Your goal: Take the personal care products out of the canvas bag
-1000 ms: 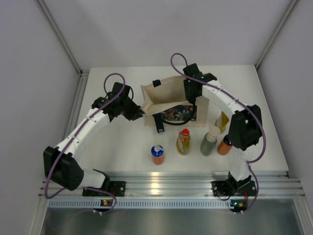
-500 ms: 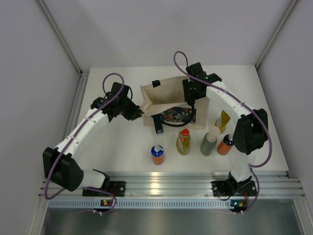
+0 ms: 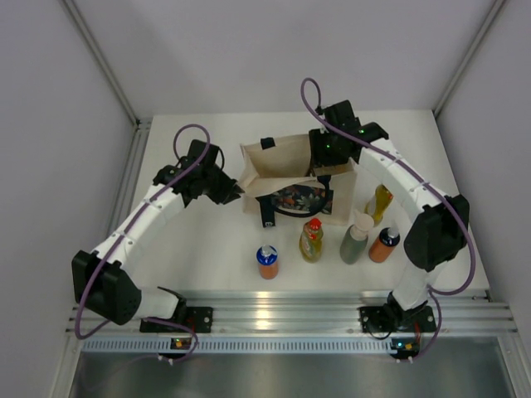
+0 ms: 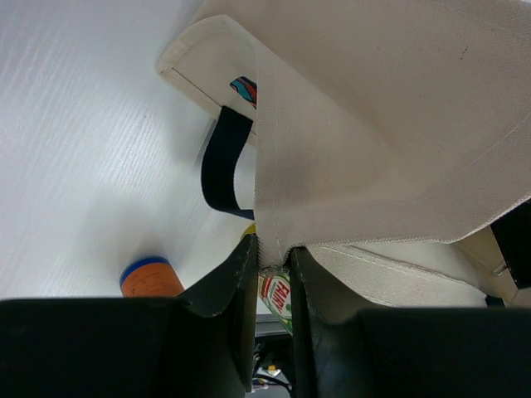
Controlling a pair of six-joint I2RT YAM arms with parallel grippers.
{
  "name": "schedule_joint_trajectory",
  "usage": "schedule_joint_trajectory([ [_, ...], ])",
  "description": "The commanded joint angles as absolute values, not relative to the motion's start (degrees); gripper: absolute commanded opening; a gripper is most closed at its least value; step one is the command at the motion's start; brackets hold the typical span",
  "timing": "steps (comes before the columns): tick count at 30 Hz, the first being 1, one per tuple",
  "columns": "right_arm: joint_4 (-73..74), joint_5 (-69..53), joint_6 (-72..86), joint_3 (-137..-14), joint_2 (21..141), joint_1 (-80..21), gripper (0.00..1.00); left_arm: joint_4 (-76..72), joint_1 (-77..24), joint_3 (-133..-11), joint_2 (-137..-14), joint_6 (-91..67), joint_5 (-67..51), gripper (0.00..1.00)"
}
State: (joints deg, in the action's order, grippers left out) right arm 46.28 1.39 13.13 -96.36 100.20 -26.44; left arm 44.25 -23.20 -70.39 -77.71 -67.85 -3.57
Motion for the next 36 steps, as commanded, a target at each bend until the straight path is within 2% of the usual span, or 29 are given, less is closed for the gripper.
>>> schedule_joint_trajectory([
  [1,41.40,-1.76,12.39,-99.40,95.36,-25.84,0.00,42.71,-22.76,-70.23,-75.06,-69.87,-3.43,0.00],
  [36,43.86,-7.03,13.18,-111.79,93.17,-25.84,0.00,42.71,-22.76,-70.49,-74.62,-69.87,-2.29,0.00],
])
